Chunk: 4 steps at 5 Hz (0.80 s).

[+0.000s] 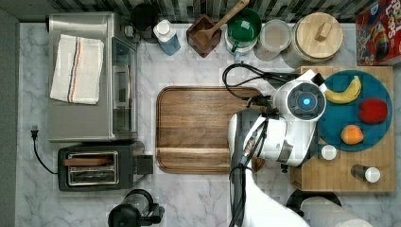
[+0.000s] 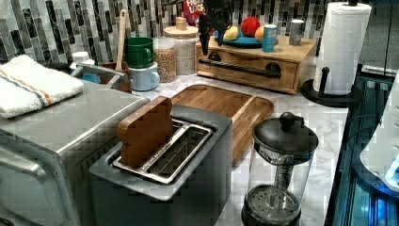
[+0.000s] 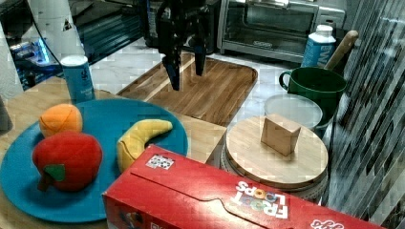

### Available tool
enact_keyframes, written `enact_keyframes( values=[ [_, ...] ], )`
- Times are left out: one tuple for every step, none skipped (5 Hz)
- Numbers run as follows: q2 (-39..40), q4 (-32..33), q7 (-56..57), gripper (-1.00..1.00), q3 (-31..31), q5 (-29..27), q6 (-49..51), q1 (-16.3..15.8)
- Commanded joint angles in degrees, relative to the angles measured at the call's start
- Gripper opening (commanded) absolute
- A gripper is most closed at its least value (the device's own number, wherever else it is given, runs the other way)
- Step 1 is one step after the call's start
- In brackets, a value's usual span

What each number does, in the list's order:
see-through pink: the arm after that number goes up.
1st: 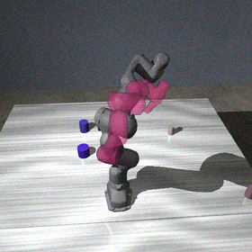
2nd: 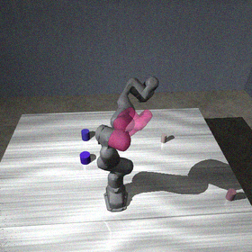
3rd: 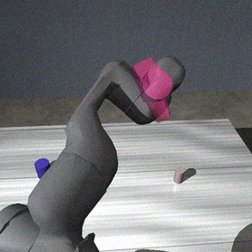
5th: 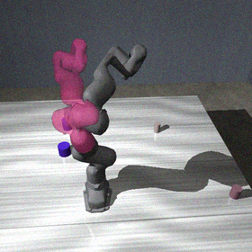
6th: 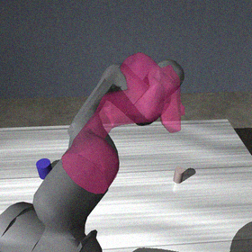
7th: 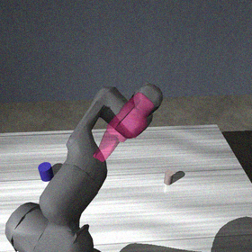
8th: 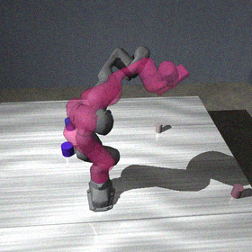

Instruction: Open the drawer.

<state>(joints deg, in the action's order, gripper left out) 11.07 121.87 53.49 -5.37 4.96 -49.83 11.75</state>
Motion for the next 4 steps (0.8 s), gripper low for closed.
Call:
enact_keyframes(
  values=[
    [1.81,6.24,-3.49,1.0,-1.59,2.55,-7.83,-0.39],
    [0.56,8.35,-5.49,1.0,-3.23,5.74,-9.58,-1.49],
    [1.91,7.07,-3.25,1.0,-2.49,2.96,-7.39,-1.18],
    [3.37,6.98,-5.18,1.0,-1.87,2.34,-9.39,-2.16]
  ],
)
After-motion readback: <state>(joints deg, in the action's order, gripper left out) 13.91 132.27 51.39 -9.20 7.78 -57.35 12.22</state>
